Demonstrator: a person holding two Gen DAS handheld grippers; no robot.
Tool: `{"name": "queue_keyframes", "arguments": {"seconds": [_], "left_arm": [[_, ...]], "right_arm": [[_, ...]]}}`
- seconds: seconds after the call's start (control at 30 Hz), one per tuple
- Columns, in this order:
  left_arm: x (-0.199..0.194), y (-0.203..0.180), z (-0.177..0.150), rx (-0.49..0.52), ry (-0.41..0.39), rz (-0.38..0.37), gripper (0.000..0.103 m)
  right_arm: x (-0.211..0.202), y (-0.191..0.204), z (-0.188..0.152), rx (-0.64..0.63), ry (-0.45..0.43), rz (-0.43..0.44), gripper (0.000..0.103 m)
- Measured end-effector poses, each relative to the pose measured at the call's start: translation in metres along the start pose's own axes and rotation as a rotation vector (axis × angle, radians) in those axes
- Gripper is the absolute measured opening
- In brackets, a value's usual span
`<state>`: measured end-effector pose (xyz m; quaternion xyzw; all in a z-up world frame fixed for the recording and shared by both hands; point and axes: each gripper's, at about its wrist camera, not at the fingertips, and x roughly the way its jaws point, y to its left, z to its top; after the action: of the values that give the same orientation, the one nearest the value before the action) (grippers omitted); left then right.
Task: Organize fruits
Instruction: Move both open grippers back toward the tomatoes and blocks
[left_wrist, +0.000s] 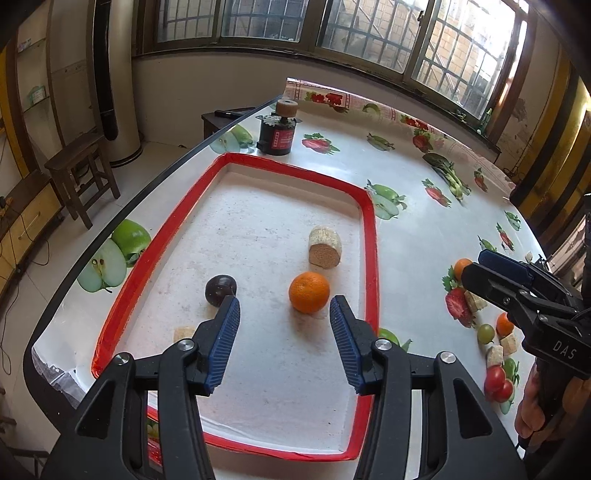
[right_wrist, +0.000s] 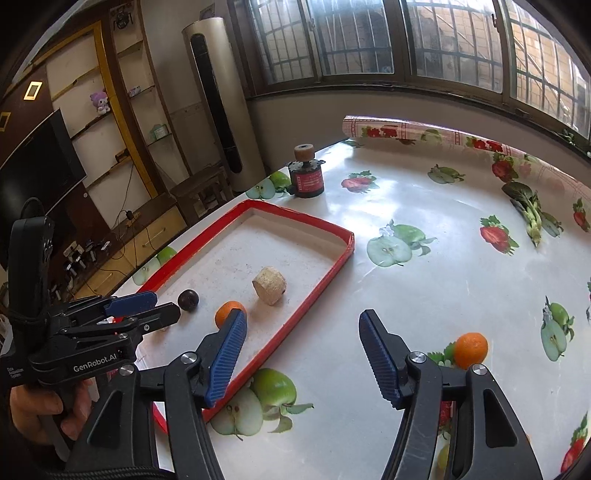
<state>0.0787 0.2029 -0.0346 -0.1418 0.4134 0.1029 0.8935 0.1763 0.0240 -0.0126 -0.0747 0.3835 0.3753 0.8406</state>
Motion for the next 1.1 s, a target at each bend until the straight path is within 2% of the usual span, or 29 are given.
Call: {"name": "queue_keyframes", "arguments": {"seconds": [0.5,1.1], "left_arm": [[-0.018,-0.061,-0.012,0.100,-0.015,-0.067,0.054],[-0.007,-0.134,-0.038,0.221,0.059,-0.185,0.057]], "right_arm": [[-0.065,-0.063,-0.054,0.115,-0.035,-0.101,0.066],[-0.118,-0.133,-0.125,0.266,-0.017,-0.240,0.067]]}}
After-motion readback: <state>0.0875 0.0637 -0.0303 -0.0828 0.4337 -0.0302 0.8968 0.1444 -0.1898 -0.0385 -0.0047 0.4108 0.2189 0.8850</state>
